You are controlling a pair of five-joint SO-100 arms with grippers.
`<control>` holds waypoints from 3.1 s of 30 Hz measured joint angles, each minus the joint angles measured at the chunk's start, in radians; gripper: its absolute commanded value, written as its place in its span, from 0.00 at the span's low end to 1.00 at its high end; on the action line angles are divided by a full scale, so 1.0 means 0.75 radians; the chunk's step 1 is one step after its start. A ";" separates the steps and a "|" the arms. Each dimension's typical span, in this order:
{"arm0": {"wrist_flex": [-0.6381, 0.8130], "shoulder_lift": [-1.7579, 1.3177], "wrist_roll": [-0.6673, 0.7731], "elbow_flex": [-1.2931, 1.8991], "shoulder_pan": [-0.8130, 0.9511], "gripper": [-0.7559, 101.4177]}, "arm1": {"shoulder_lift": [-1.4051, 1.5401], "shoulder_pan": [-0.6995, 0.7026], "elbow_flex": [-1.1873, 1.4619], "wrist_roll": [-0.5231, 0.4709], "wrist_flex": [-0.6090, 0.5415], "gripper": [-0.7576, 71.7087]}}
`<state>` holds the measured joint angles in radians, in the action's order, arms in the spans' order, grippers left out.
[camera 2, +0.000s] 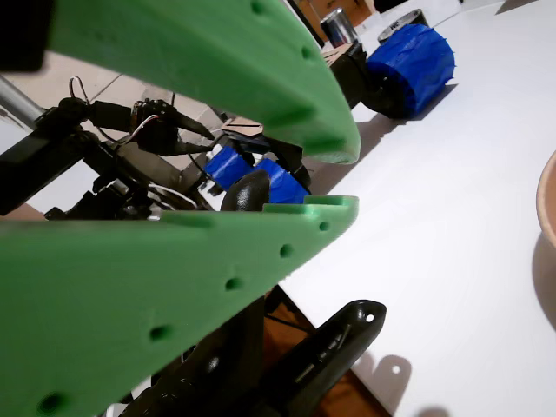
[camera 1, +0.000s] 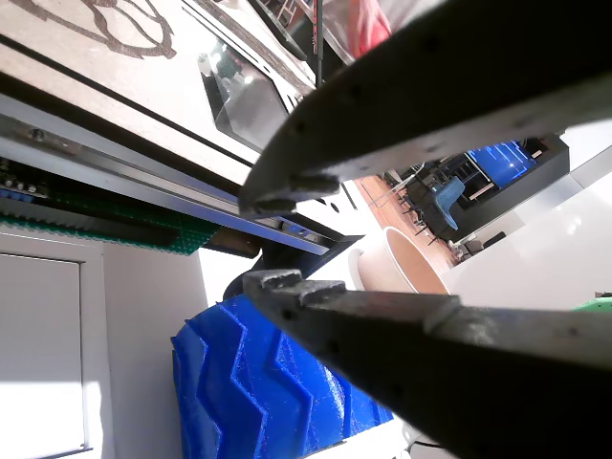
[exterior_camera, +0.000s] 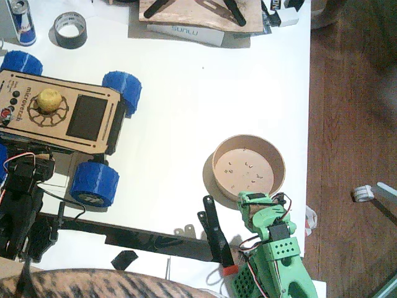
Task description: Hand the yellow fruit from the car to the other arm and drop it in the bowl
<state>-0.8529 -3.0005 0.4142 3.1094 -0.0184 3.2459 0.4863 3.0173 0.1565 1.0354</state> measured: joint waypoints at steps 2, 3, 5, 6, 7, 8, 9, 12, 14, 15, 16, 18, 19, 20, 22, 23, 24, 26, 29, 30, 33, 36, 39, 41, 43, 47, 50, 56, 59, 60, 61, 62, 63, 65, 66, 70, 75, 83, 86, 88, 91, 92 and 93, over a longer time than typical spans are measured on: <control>0.000 0.000 0.000 0.000 0.000 0.03 | 0.000 0.008 0.000 -0.002 0.000 0.01; 0.000 0.000 0.000 0.000 0.000 0.03 | 0.000 0.014 0.000 -0.004 0.000 0.01; 0.000 0.000 0.000 0.000 0.000 0.03 | 0.000 0.014 0.000 -0.004 0.000 0.01; 0.000 0.000 0.000 0.000 0.000 0.03 | 0.000 0.014 0.000 -0.004 0.000 0.01; 0.000 0.000 0.000 0.000 0.000 0.03 | 0.000 0.014 0.000 -0.004 0.000 0.01; 0.000 0.000 0.000 0.000 0.000 0.03 | 0.000 0.014 0.000 -0.004 0.000 0.01; 0.000 0.000 0.000 0.000 0.000 0.03 | 0.000 0.014 0.000 -0.004 0.000 0.01; 0.000 0.000 0.000 0.000 0.000 0.03 | 0.000 0.014 0.000 -0.004 0.000 0.01; 0.000 0.000 0.000 0.000 0.000 0.03 | 0.000 0.014 0.000 -0.004 0.000 0.01; 0.000 0.000 0.000 0.000 0.000 0.03 | 0.000 0.014 0.000 -0.004 0.000 0.01; 0.000 0.000 0.000 0.000 0.000 0.03 | 0.000 0.014 0.000 -0.004 0.000 0.01; 0.000 0.000 0.000 0.000 0.000 0.03 | 0.000 0.014 0.000 -0.004 0.000 0.01; 0.000 0.000 0.000 0.000 0.000 0.03 | 0.000 0.014 0.000 -0.004 0.000 0.01; 0.000 0.000 0.000 0.000 0.000 0.03 | 0.000 0.014 0.000 -0.004 0.000 0.01; 0.000 0.000 0.000 0.000 0.000 0.04 | 0.000 0.014 0.000 -0.004 0.000 0.01; 0.000 0.000 0.000 0.000 0.000 0.05 | 0.000 0.014 0.000 -0.004 0.000 0.01; 0.000 0.000 0.000 0.000 0.000 0.05 | 0.000 0.014 0.000 -0.004 0.000 0.01; 0.000 0.000 0.000 0.000 0.000 0.03 | 0.000 0.014 0.000 -0.004 0.000 0.01; 0.000 0.002 0.000 0.000 0.000 0.05 | 0.000 0.014 0.000 -0.004 0.000 0.01; 0.000 0.008 0.000 0.000 0.000 0.07 | 0.000 0.018 0.000 -0.004 0.000 0.01; 0.000 0.020 0.000 0.000 0.000 0.08 | 0.000 0.025 0.000 -0.004 0.000 0.01; -0.014 0.123 0.000 -0.074 0.002 0.08 | 0.000 0.025 0.000 -0.004 0.000 0.01; -0.055 0.311 0.000 -0.243 0.004 0.10 | 0.000 0.025 0.000 -0.004 0.000 0.01; -0.106 0.417 0.000 -0.395 0.004 0.12 | 0.000 0.025 0.000 -0.004 0.000 0.01; -0.151 0.530 0.000 -0.562 0.004 0.14 | 0.000 0.025 0.000 -0.004 0.000 0.01; -0.229 0.822 0.000 -0.918 0.006 0.21 | 0.000 0.025 0.000 -0.004 0.000 0.01; -0.233 1.076 0.000 -1.164 0.006 0.24 | 0.000 0.025 0.000 -0.004 0.000 0.01; -0.182 1.589 0.000 -1.544 0.004 0.29 | 0.000 0.025 0.000 -0.004 0.000 0.01; -0.182 1.753 0.000 -1.691 0.004 0.29 | 0.000 0.025 0.000 -0.004 0.000 0.01; -0.182 1.794 0.000 -1.734 0.004 0.29 | 0.000 0.025 0.000 -0.004 0.000 0.01; -0.186 1.822 0.000 -1.771 0.004 0.29 | 0.000 0.025 0.000 -0.004 0.000 0.01; -0.194 1.847 0.000 -1.800 0.004 0.30 | 0.000 0.025 0.000 -0.004 0.006 0.01; -0.202 1.867 0.000 -1.824 0.004 0.30 | 0.000 0.018 -0.004 -0.004 0.012 0.01; -0.207 1.880 0.000 -1.847 0.004 0.31 | 0.000 0.006 -0.020 -0.004 0.022 0.01; -0.207 1.882 0.000 -1.853 0.004 0.31 | 0.000 0.004 -0.033 -0.004 0.035 0.01; -0.166 1.910 0.000 -1.859 -0.018 0.33 | 0.000 -0.006 -0.053 -0.004 0.051 0.01; -0.145 2.029 0.000 -1.939 -0.065 0.34 | 0.000 -0.006 -0.053 -0.004 0.053 0.01; -0.194 2.221 0.000 -2.141 -0.088 0.34 | 0.000 -0.006 -0.053 -0.004 0.061 0.01; -0.194 2.289 -0.031 -2.199 -0.119 0.34 | 0.000 -0.006 -0.053 -0.004 0.061 0.01; -0.194 2.326 -0.074 -2.231 -0.133 0.35 | 0.000 -0.006 -0.053 -0.004 0.061 0.01; -0.194 2.371 -0.131 -2.272 -0.123 0.35 | 0.000 -0.006 -0.053 -0.004 0.061 0.01; -0.194 2.385 -0.139 -2.278 -0.123 0.35 | 0.000 -0.006 -0.053 -0.004 0.061 0.01; -0.194 2.391 -0.145 -2.281 -0.123 0.35 | 0.000 -0.006 -0.053 -0.004 0.061 0.01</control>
<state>-0.9986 -1.2072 0.3053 1.3990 -0.1104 3.2459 0.4817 2.9775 0.1534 1.0815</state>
